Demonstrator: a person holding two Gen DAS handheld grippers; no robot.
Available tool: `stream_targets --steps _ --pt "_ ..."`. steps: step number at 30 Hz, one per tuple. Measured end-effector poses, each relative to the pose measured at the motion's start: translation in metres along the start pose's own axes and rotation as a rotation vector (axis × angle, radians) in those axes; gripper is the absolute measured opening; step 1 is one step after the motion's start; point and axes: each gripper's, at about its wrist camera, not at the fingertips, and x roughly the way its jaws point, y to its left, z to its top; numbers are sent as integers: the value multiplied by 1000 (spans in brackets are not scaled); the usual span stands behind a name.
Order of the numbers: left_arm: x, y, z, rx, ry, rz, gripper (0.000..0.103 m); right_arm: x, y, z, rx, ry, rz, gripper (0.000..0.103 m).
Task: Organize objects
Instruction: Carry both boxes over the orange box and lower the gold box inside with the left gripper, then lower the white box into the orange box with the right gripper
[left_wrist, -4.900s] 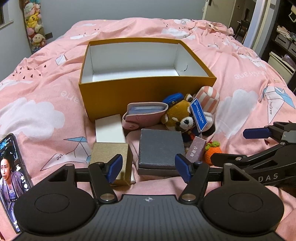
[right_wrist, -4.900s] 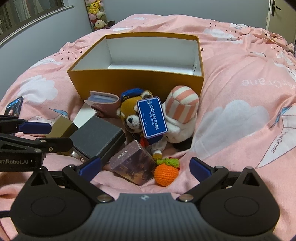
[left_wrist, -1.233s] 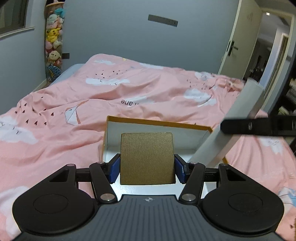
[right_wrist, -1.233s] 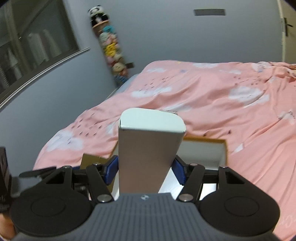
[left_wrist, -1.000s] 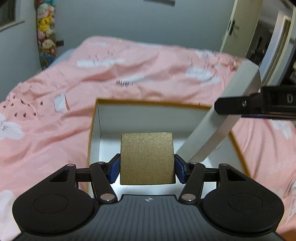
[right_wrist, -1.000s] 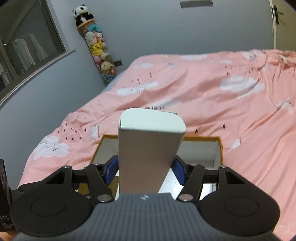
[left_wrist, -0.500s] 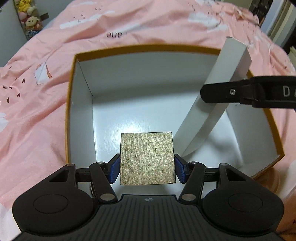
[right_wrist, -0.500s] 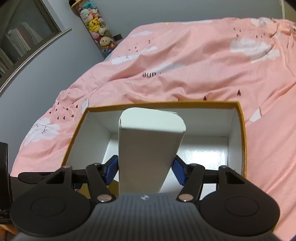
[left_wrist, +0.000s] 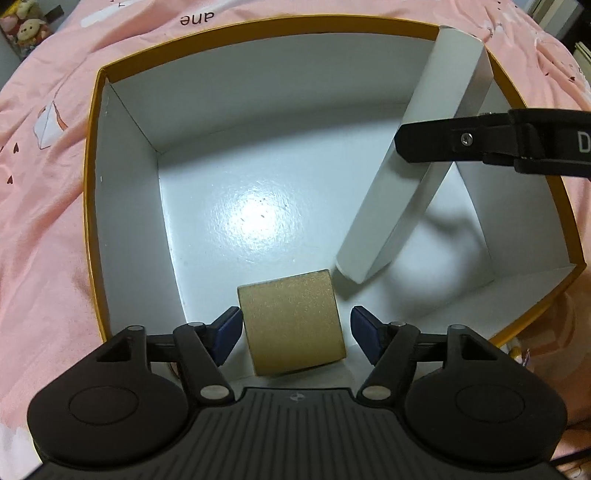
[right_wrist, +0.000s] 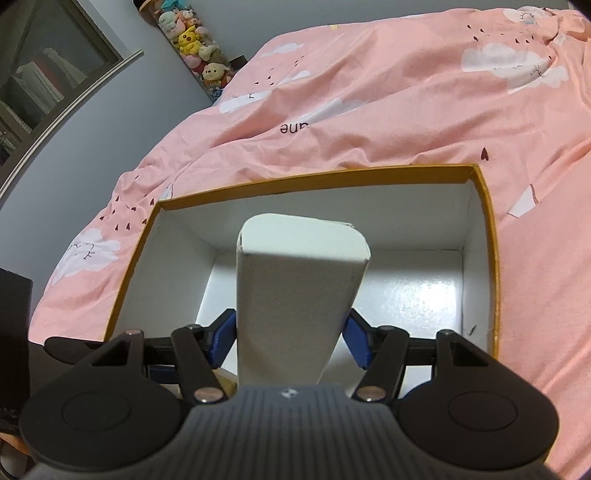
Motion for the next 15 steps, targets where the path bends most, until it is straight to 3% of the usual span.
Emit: stream_targets --steps 5,8,15 --pt "-5 -7 2 32 -26 36 79 6 -3 4 -2 1 -6 64" --pt "-16 -8 3 44 -81 56 76 17 -3 10 12 31 8 64" --pt "-32 8 8 -30 -183 64 71 52 -4 35 124 67 39 64"
